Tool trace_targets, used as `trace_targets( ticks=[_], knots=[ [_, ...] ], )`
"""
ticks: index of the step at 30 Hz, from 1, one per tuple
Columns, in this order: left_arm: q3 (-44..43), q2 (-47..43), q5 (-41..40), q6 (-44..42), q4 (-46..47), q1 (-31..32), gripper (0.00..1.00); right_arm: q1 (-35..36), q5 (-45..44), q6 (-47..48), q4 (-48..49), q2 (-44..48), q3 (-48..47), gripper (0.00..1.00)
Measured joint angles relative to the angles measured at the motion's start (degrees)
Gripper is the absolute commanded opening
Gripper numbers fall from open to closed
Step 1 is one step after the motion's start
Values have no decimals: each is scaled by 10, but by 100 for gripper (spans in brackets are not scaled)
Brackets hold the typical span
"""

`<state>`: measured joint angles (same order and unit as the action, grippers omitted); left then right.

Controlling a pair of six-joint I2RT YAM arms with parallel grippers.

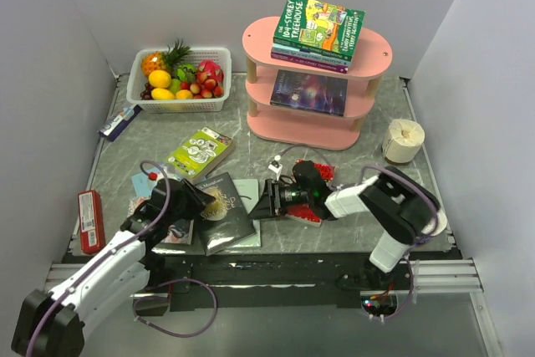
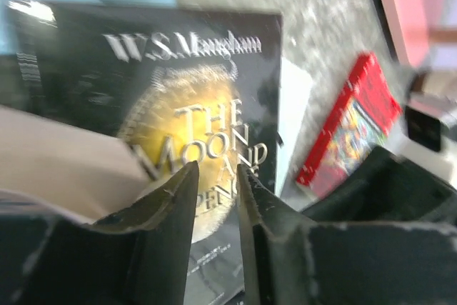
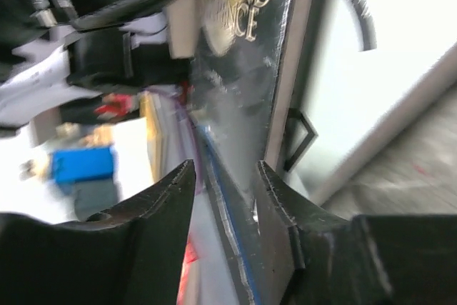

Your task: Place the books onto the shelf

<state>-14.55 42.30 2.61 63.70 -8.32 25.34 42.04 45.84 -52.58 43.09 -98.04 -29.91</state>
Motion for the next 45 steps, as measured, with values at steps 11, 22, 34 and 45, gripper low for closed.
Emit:
trace_targets(
  ticks=[11,22,34,45],
  knots=[
    [-138,87,-143,28,-231,24,19,2,-168,116,-214,106,-33,49],
    [-329,152,-271,108,-431,212,5,30,-305,161,-316,124,-71,49],
    [-205,167,-263,244,-445,265,2,50,-330,163,-318,130,-77,59],
    [-205,158,-275,292,-515,266,1,61,-334,176,-348,132,-98,68]
  ],
)
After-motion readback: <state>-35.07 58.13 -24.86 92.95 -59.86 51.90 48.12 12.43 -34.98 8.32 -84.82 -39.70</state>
